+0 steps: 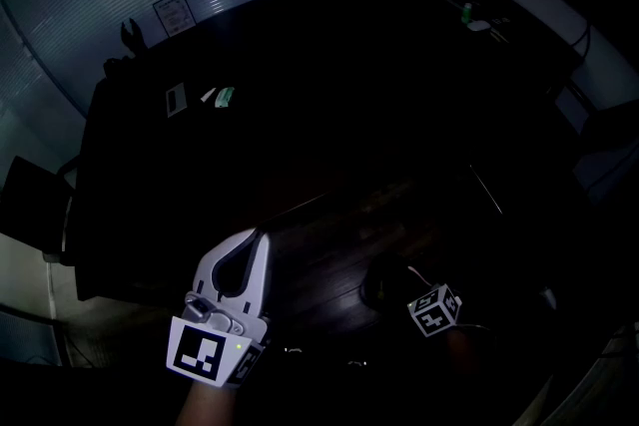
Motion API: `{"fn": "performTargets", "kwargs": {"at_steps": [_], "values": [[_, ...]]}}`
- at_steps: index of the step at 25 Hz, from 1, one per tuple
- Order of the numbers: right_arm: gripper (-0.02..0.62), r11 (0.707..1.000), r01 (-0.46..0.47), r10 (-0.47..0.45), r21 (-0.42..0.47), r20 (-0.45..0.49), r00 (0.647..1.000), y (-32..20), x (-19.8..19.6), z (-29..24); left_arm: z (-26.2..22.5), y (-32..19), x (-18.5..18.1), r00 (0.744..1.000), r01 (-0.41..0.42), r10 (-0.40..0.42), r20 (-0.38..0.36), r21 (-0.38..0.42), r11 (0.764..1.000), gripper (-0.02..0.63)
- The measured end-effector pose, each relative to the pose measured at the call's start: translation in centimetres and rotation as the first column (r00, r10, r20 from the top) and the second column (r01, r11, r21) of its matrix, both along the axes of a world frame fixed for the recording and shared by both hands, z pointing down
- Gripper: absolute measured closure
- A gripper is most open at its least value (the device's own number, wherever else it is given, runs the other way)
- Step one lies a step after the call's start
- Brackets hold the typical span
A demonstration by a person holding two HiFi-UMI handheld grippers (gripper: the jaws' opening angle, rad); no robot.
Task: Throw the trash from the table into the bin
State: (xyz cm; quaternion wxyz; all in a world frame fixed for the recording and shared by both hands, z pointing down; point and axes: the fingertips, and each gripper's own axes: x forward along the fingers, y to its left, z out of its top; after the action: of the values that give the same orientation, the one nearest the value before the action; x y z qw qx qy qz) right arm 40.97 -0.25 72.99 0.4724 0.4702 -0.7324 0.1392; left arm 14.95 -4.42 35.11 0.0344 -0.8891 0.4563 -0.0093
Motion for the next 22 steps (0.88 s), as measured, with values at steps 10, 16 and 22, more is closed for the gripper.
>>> {"fn": "performTargets", "kwargs": {"at_steps": [10, 16, 22], "values": [[0.563, 1.0, 0.024, -0.025, 0.016, 0.028, 0.999, -1.0, -1.0, -0.3, 0.9, -0.3, 0.9, 1.0, -0.008, 0.008, 0.016, -0.011, 1.0, 0.606], [0.508, 0.997, 0.018, -0.014, -0.078, 0.055, 0.998, -0.1, -0.6, 1.1, 1.1, -0.6, 1.6, 1.0, -0.027, 0.027, 0.015, -0.013, 1.0, 0.606], [0.505, 0.999, -0.055, 0.054, 0.003, 0.092, 0.994, -0.9, 0.3, -0.6, 1.0, -0.6, 2.2, 0.999, -0.032, 0.032, 0.011, -0.009, 0.999, 0.606]]}}
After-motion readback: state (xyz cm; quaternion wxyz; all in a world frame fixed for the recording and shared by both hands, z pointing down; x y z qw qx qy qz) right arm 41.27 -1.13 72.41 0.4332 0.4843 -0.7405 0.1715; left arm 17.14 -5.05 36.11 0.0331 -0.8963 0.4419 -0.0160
